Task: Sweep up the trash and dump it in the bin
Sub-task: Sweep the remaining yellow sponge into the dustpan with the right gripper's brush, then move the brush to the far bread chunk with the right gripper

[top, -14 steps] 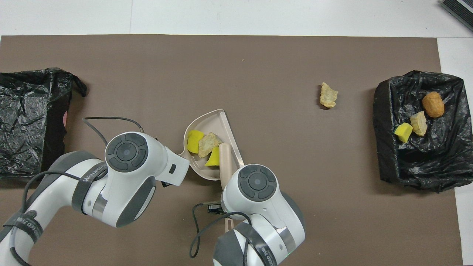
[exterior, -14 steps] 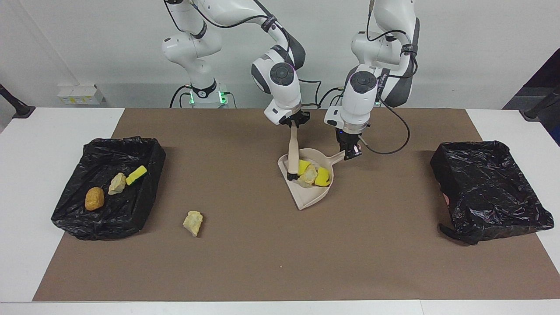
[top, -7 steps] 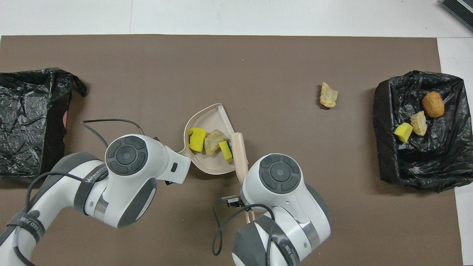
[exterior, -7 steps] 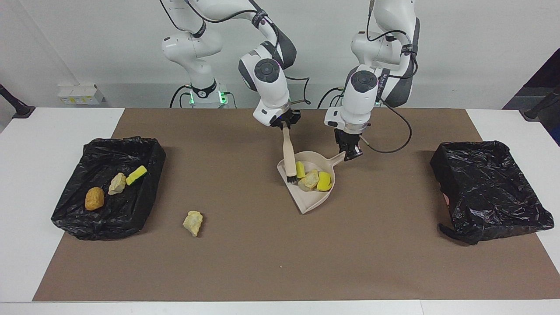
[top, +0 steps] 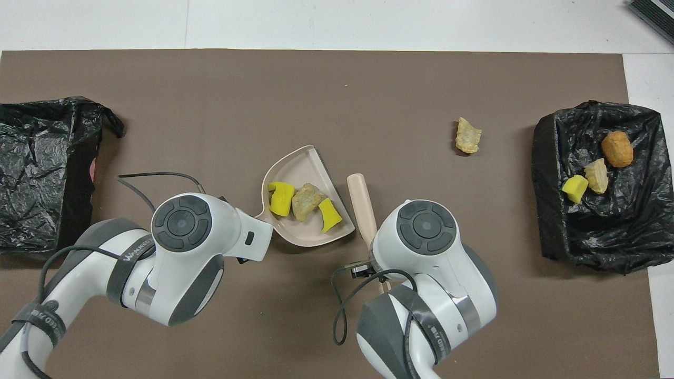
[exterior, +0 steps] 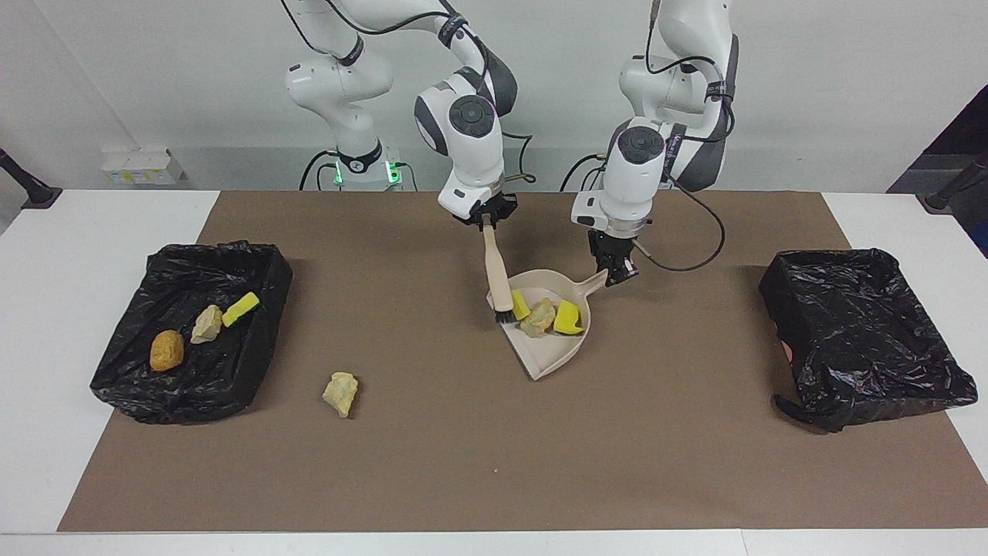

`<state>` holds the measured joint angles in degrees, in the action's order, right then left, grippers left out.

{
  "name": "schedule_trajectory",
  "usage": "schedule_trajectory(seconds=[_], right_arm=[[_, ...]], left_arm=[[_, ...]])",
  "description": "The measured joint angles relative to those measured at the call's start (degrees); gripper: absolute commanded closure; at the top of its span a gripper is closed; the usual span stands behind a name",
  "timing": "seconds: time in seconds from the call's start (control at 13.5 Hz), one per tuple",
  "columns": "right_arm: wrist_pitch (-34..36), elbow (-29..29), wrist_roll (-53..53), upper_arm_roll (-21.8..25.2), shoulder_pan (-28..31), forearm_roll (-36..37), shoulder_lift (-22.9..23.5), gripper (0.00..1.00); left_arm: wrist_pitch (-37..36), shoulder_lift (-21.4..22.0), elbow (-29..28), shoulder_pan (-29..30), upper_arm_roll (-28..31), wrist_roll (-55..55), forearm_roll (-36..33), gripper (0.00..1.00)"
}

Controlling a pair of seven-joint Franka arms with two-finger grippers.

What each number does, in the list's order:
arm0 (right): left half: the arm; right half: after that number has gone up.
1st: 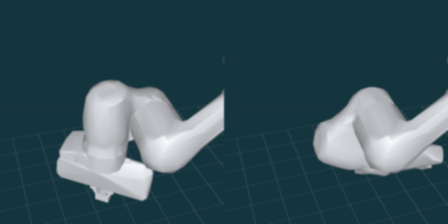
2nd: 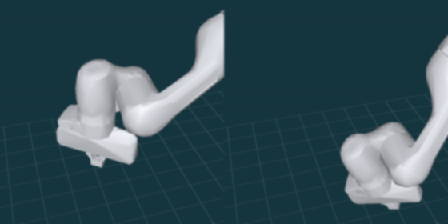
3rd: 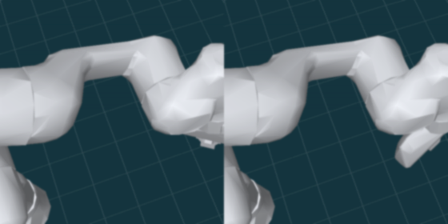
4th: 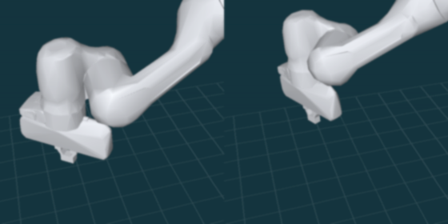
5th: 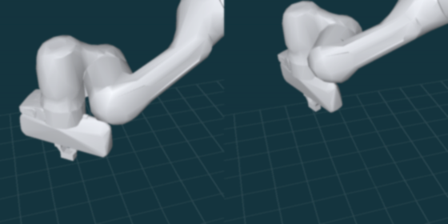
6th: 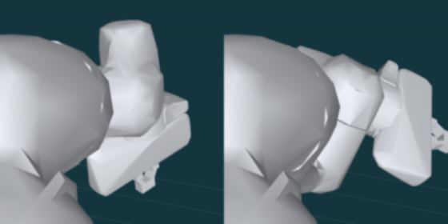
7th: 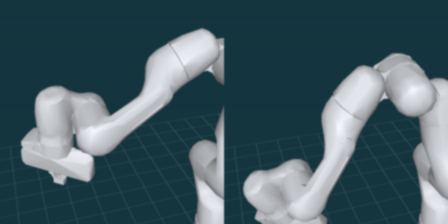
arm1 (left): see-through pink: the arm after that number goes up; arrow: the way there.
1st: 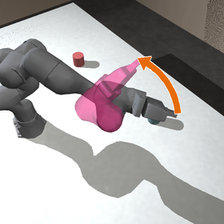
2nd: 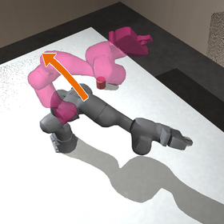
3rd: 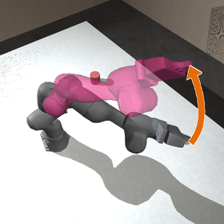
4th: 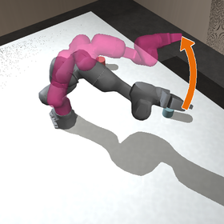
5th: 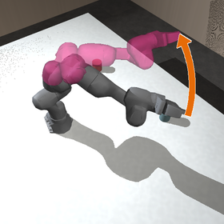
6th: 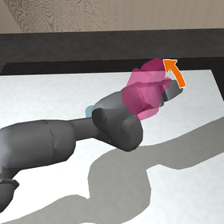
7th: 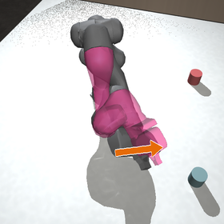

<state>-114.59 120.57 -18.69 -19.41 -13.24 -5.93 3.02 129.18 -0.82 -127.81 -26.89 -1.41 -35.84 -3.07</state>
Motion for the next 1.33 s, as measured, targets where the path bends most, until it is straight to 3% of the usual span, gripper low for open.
schedule_trajectory(seconds=[0.37, 0.96, 1.33], right_arm=[[-0.01, -1.23, 1.26, 0.18, 5.86, 10.52, 1.64, 1.00], [3.30, -15.83, 6.43, 0.50, 19.60, 27.79, 11.75, 1.00], [0.49, -16.29, 13.21, 0.55, 24.53, 29.47, 17.12, 1.00]], left_arm=[[0.43, -0.01, 0.00, 0.00, 0.00, 0.41, 0.12, 1.00], [1.79, -0.51, 0.01, -1.17, -0.04, 1.61, 4.20, 1.00], [1.79, -0.61, 0.01, -1.41, 0.00, 1.95, 4.26, 1.00]])
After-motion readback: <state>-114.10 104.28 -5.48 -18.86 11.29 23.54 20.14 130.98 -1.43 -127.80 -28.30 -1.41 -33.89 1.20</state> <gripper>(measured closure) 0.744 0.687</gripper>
